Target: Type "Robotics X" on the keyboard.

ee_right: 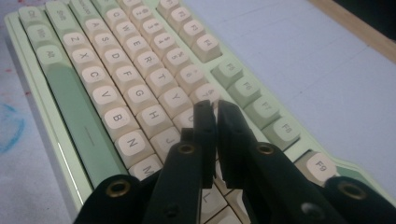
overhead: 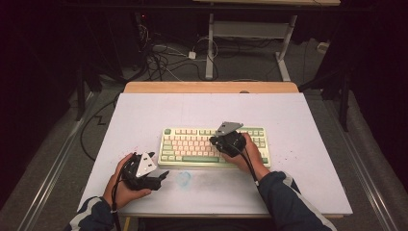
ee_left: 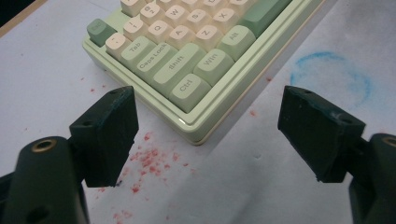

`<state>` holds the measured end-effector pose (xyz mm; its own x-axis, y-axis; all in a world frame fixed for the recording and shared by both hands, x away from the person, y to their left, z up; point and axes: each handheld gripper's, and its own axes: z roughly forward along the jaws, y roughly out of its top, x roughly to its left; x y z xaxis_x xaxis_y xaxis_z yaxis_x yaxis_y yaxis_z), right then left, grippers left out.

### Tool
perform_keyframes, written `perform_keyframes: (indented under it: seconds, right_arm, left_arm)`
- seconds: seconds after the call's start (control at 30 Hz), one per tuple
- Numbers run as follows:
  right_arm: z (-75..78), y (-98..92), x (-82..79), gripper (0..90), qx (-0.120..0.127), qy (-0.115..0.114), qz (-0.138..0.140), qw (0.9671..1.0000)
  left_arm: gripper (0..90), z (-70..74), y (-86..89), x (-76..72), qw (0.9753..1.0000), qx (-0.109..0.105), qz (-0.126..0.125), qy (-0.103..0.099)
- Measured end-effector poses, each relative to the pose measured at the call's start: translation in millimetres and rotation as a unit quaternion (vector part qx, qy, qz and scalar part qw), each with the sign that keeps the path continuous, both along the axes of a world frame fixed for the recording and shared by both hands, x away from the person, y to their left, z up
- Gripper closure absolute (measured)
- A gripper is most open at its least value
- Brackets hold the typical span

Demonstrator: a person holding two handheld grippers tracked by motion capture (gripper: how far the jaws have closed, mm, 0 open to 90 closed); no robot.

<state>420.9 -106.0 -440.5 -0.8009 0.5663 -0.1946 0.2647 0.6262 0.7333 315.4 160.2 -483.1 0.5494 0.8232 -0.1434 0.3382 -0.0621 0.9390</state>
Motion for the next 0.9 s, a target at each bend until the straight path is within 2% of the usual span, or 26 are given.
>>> perform_keyframes:
  seconds: [0.2, 0.33, 0.5, 0.67, 0.73, 0.9]
  right_arm:
    - [6.4, -6.6, -5.6, 81.4, 0.021, -0.01, -0.002, 0.9997]
    - [10.4, -12.6, -10.0, 74.5, 0.031, -0.022, -0.007, 0.9992]
    - [14.8, -20.5, -13.9, 61.8, 0.046, -0.034, -0.01, 0.9983]
    - [18.5, -27.3, -19.8, 45.4, 0.055, -0.062, -0.015, 0.9964]
    - [19.1, -30.2, -22.8, 41.7, 0.058, -0.074, -0.021, 0.9954]
    - [21.0, -36.2, -30.5, 32.0, 0.061, -0.096, -0.032, 0.993]
  left_arm:
    - [19.3, 0.0, -0.1, -0.2, 1.0, 0.003, 0.002, -0.001]
    - [19.5, 0.0, 0.3, 0.0, 1.0, 0.004, 0.003, -0.001]
    - [19.5, 0.1, 0.4, 0.0, 1.0, 0.003, 0.005, -0.002]
    - [20.3, -0.3, 0.9, 0.7, 0.9999, 0.008, 0.01, -0.001]
    - [21.1, -0.4, 0.9, 1.3, 0.9998, 0.013, 0.015, -0.001]
    - [23.8, 0.8, 1.2, 0.9, 0.9999, 0.007, 0.015, 0.0]
